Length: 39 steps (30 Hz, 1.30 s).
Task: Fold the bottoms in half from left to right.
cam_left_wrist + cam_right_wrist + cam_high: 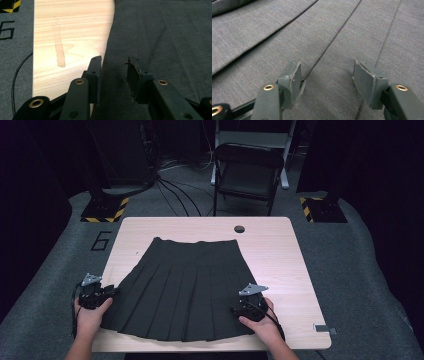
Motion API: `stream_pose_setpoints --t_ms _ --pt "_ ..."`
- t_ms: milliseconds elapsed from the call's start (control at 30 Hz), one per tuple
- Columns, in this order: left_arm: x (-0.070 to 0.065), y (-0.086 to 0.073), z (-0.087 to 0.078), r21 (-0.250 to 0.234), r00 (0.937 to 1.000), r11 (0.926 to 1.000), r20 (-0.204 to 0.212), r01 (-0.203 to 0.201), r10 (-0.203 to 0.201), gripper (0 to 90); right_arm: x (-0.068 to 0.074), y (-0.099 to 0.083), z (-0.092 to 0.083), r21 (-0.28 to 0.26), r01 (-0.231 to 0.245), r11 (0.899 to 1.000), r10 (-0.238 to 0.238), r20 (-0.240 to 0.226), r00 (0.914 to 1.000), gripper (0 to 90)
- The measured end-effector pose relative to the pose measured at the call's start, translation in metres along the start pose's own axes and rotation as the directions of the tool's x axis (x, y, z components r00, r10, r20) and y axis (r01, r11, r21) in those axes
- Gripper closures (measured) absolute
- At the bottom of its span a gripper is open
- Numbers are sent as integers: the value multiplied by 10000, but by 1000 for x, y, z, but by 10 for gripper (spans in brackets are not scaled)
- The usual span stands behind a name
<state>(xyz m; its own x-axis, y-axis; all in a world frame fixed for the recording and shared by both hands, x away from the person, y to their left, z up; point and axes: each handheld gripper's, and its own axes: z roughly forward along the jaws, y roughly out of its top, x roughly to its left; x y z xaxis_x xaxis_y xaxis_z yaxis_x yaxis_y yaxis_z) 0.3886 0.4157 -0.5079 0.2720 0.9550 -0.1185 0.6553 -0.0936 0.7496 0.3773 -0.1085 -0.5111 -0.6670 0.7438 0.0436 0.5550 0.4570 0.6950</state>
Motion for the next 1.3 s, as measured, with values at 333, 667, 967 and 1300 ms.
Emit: stream_pose_setpoints --t_ms 333,667,967,1300 --pt "1 -2 8 279 9999 9996 146 44 -48 513 0 -1 1 -9 -13 10000 13 11 10000 387" --pt "1 -3 15 198 9990 9997 423 128 -137 510 0 -1 2 -48 6 10000 -6 16 10000 384" --pt "0 -3 17 222 9988 9996 467 165 -176 557 0 -1 1 -34 7 10000 -7 18 10000 383" --pt "-5 -4 19 208 9995 9996 253 -202 197 658 0 -1 2 -53 -61 10000 61 -13 10000 382"
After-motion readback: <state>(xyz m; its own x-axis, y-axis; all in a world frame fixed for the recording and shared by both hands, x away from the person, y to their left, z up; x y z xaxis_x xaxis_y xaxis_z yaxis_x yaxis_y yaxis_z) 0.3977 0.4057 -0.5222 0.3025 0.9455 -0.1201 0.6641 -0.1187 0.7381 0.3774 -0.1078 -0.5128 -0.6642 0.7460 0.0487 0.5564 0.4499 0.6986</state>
